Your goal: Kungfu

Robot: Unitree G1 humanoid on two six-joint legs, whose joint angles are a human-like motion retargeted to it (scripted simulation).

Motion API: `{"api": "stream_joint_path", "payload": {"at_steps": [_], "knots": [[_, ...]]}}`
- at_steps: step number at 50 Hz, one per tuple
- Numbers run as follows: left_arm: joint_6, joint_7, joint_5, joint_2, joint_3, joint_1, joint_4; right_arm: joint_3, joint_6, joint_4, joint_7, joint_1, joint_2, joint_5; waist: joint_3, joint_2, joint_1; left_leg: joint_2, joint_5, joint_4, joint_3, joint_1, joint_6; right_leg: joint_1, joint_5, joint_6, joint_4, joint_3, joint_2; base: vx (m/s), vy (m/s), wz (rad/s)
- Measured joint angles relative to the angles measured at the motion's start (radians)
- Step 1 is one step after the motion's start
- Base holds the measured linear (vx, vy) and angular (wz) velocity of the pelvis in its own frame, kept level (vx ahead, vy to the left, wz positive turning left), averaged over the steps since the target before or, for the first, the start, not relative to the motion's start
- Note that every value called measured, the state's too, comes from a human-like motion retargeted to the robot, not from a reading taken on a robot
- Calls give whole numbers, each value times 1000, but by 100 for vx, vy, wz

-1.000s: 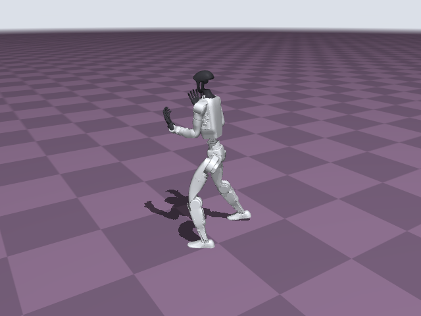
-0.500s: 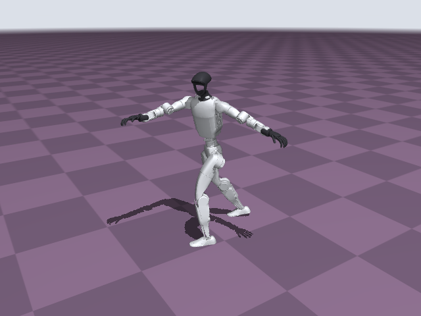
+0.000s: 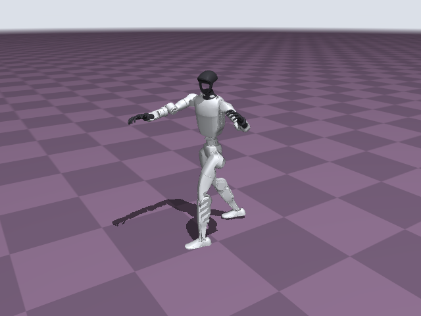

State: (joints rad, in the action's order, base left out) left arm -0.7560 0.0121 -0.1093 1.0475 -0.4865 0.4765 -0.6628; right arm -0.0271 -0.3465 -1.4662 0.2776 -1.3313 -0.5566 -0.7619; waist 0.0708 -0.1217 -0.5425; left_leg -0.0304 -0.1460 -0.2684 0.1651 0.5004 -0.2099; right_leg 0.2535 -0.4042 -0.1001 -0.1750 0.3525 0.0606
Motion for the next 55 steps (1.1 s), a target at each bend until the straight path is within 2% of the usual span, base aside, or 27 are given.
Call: {"api": "stream_joint_path", "payload": {"at_steps": [5, 10, 13, 15, 17, 20, 22, 23, 26, 28, 30, 32, 34, 35, 38, 40, 45, 48, 52, 55], "knots": [[10, -128, 99, -125, 300, 267, 369, -24, 129, 47, -67, 4, 40, -43, -7, 8, 12, -19, 17, -3, 2, -17, -8, -7, 2, 9, -3, -35, -3, -1, 6, -45], [-36, -141, 9, -312, 579, 500, 486, -84, 225, 139, -289, -2, 94, -172, -23, 17, 60, -37, 41, -15, -10, -23, 22, -20, 23, 4, 2, -60, 5, -3, 6, -55], [-46, -189, -125, -392, 665, 575, 473, -133, 245, 218, -486, -11, 128, -241, -30, 20, 90, -53, 62, -26, -28, -26, 45, -37, 41, -4, 4, -73, 25, -3, 2, -91], [-13, -259, -208, -432, 693, 597, 447, -164, 241, 270, -577, -10, 152, -258, -36, 21, 104, -66, 77, -28, -50, -32, 63, -53, 58, -13, 8, -82, 46, -7, 3, -117], [31, -340, -258, -468, 710, 602, 402, -196, 216, 323, -625, -6, 177, -238, -41, 21, 116, -80, 93, -29, -78, -42, 78, -73, 76, -22, 10, -96, 69, -8, -1, -134], [44, -417, -291, -491, 729, 595, 343, -228, 196, 402, -642, 7, 209, -197, -37, 21, 128, -101, 115, -26, -124, -64, 94, -107, 103, -34, 11, -127, 102, -13, -2, -145], [34, -368, -356, -500, 726, 578, 319, -235, 188, 436, -616, 22, 240, -199, -33, 24, 140, -116, 129, -23, -165, -80, 102, -133, 122, -41, 11, -145, 124, -19, -2, -149], [32, -300, -417, -504, 715, 565, 319, -228, 176, 439, -575, 32, 267, -218, -32, 27, 146, -125, 137, -21, -188, -89, 105, -149, 132, -44, 10, -154, 135, -21, 2, -154], [-21, -178, -519, -510, 688, 520, 361, -210, 105, 463, -478, 71, 323, -251, -27, 31, 160, -151, 154, -1, -258, -123, 110, -204, 172, -47, 9, -166, 173, -25, 7, -170], [-18, -133, -566, -510, 690, 483, 377, -216, 67, 472, -418, 90, 347, -271, -22, 36, 159, -166, 161, 20, -308, -154, 114, -251, 209, -41, 0, -167, 203, -34, -7, -204], [8, -101, -607, -502, 692, 444, 396, -231, 19, 475, -324, 103, 364, -288, -16, 52, 167, -188, 165, 41, -349, -184, 117, -302, 241, 1, -29, -148, 233, -45, -14, -203], [7, -79, -618, -506, 684, 408, 402, -238, -40, 481, -188, 121, 381, -313, -19, 76, 187, -225, 165, 57, -400, -204, 113, -333, 241, 55, -58, -55, 272, -45, -1, -180], [-1, -65, -624, -525, 674, 372, 393, -232, -97, 480, -40, 147, 405, -344, -25, 93, 215, -254, 162, 69, -453, -220, 108, -360, 268, 75, -75, 13, 307, -49, -4, -150], [-3, -59, -627, -538, 671, 354, 386, -230, -118, 475, 27, 159, 418, -352, -28, 99, 233, -264, 159, 75, -476, -227, 105, -373, 290, 76, -84, 34, 322, -56, -15, -123], [0, -29, -631, -549, 681, 311, 384, -243, -138, 473, 107, 191, 431, -337, -27, 114, 284, -285, 141, 95, -517, -253, 95, -406, 336, 32, -93, 59, 341, -47, -11, -102], [-9, -16, -636, -559, 684, 276, 389, -250, -163, 481, 134, 222, 440, -311, -21, 123, 319, -295, 120, 115, -535, -277, 88, -440, 371, 11, -110, 9, 327, -42, -15, -84], [-25, 13, -700, -640, 674, 170, 375, -279, -192, 547, 173, 345, 436, -265, -9, 166, 399, -351, 55, 180, -591, -334, 65, -602, 308, -9, -296, -139, 267, -64, -43, -89], [-30, 62, -762, -716, 717, 91, 307, -275, -195, 570, 185, 491, 437, -267, -14, 170, 488, -364, 9, 211, -627, -343, 60, -682, 225, 10, -412, -150, 253, -50, -45, -41], [-89, 91, -858, -908, 774, -6, 57, -232, -197, 512, 164, 748, 449, -248, -31, 190, 645, -392, -57, 249, -612, -300, 73, -753, 115, 33, -533, -128, 218, -41, -48, 27], [-128, 101, -890, -1066, 847, -26, -194, -170, -181, 436, 94, 915, 455, -184, -8, 197, 745, -400, -88, 279, -617, -267, 102, -791, 55, 51, -593, -91, 219, -52, -29, 21]]}}
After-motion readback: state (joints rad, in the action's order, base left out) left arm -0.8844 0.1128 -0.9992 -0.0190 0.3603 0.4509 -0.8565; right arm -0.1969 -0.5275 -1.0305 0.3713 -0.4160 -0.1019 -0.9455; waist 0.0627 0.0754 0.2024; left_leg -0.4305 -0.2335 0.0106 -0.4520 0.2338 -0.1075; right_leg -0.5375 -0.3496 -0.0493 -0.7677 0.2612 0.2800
